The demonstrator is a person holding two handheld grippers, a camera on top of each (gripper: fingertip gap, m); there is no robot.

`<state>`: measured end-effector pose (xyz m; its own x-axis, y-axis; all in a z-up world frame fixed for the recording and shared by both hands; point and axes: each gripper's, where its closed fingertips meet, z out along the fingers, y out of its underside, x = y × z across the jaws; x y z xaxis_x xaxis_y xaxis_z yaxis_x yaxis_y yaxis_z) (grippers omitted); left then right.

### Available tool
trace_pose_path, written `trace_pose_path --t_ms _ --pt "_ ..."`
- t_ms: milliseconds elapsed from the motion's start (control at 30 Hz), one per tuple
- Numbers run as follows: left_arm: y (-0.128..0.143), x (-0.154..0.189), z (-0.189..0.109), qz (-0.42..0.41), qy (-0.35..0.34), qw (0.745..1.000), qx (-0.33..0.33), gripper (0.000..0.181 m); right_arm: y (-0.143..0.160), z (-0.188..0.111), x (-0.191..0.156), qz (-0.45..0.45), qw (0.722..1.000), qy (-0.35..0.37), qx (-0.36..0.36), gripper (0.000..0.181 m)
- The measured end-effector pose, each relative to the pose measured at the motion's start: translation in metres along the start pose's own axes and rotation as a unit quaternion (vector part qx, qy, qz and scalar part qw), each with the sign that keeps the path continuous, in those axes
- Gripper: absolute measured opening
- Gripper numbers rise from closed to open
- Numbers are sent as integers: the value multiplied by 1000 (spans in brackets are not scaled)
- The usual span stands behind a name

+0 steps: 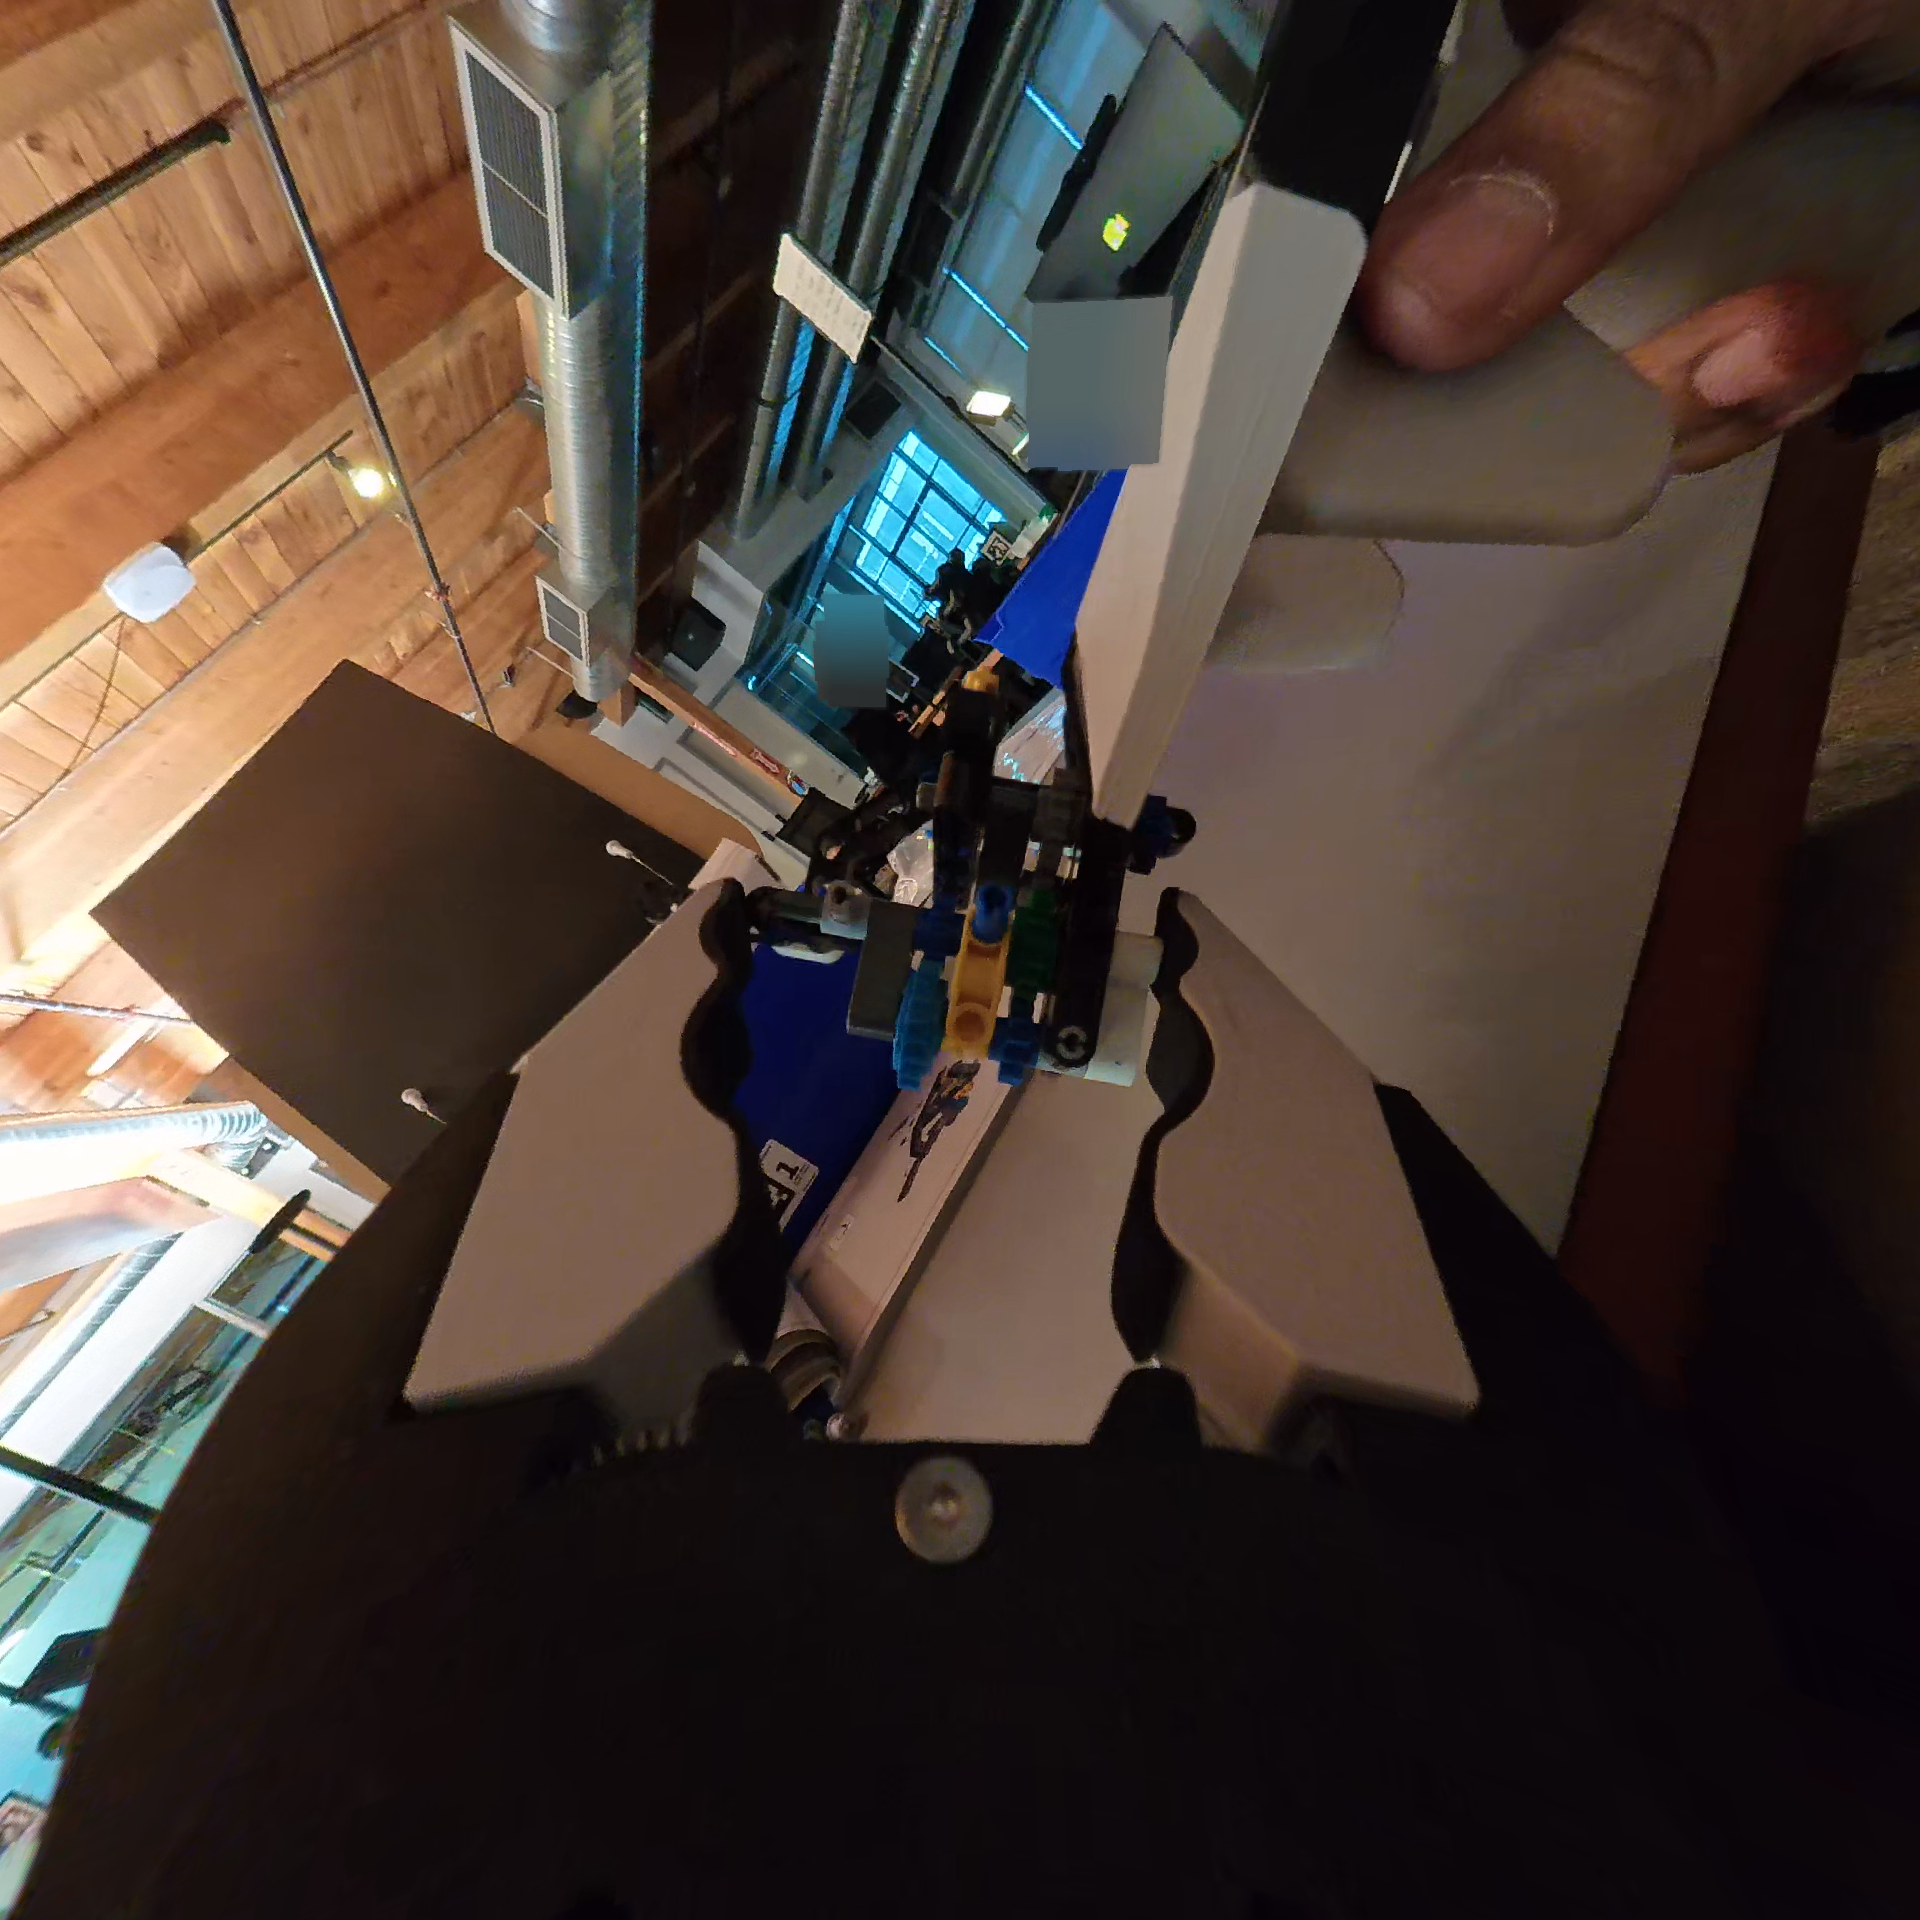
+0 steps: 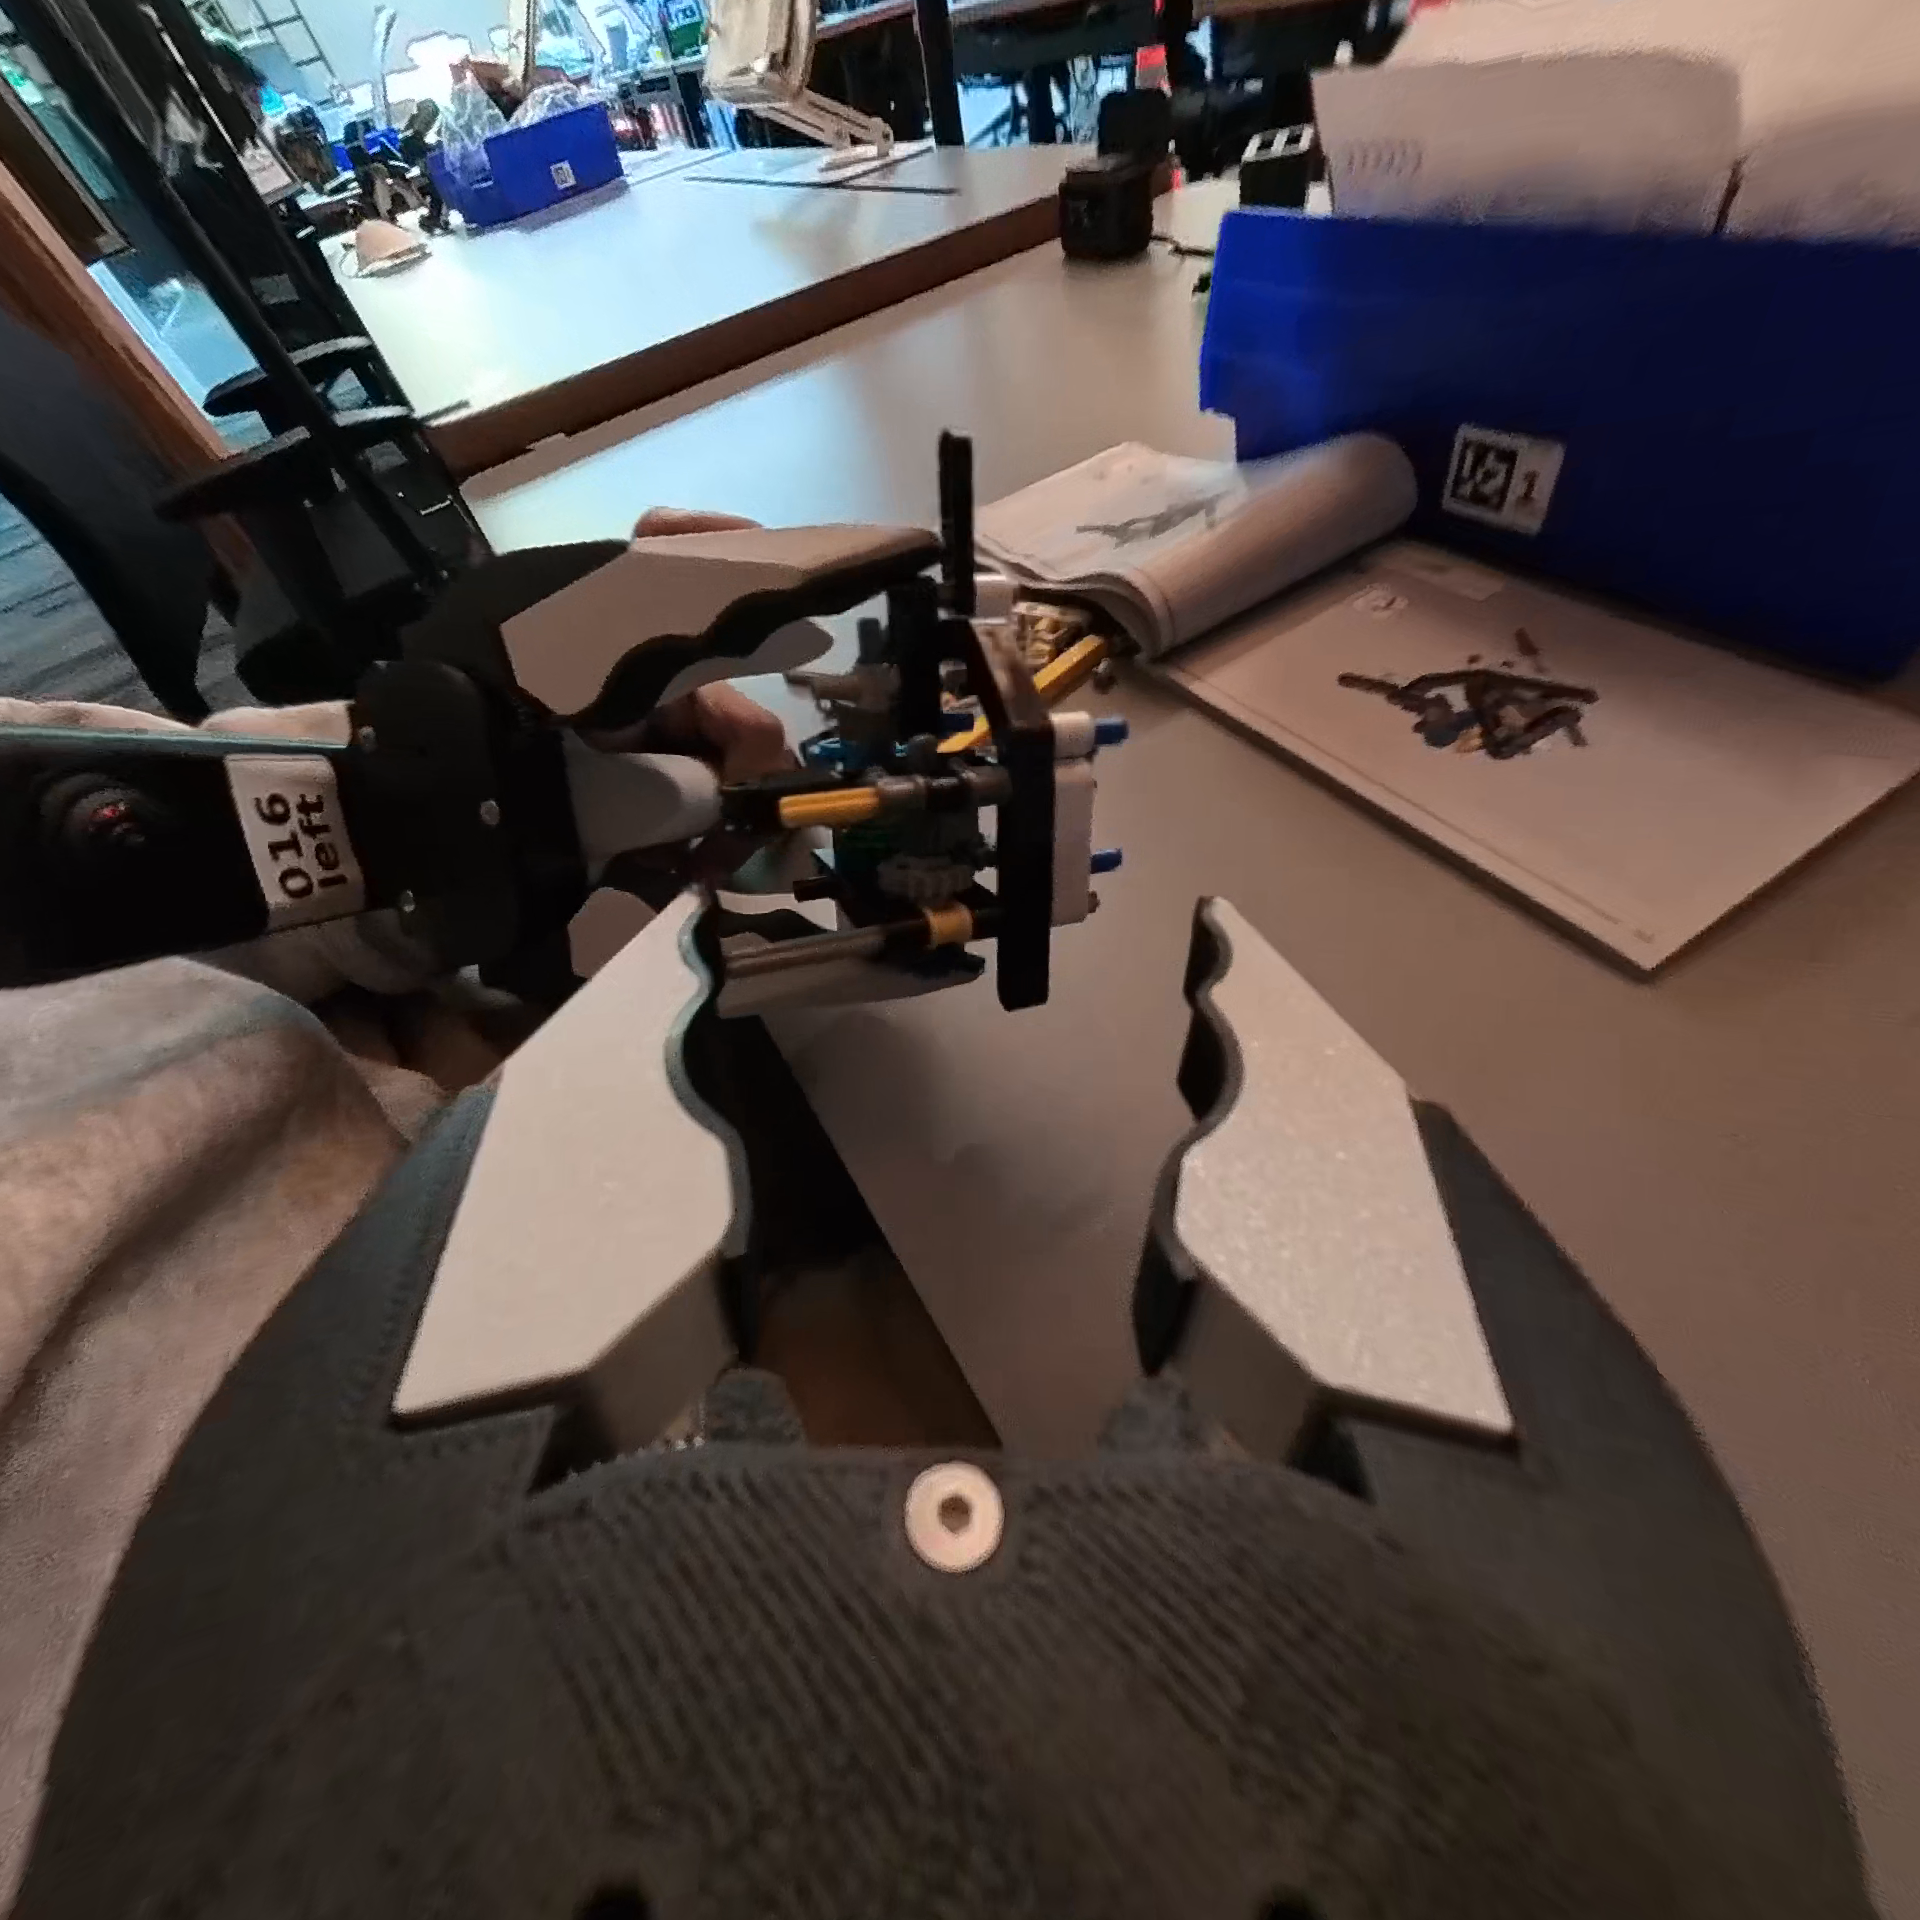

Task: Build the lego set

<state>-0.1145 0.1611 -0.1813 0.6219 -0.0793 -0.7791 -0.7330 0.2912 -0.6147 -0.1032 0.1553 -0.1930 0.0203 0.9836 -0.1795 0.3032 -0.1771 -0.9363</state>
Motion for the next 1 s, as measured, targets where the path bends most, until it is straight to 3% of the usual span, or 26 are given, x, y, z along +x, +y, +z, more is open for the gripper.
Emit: trace_pose_path --t_ms 233,667,833,1000 --pt "-5 9 -2 14 16 1000 13 76 -11 -1 -15 -63 997 -16 31 81" --pt "-15 10 -7 -20 38 998 43 76 -9 -12 -24 8 989 -140 51 76" --pt "-14 6 -6 -27 29 998 40 76 -16 -16 -26 -30 990 -124 67 67" --pt "-9 3 -4 -20 18 999 24 76 -18 -14 -28 -48 991 -106 61 72"
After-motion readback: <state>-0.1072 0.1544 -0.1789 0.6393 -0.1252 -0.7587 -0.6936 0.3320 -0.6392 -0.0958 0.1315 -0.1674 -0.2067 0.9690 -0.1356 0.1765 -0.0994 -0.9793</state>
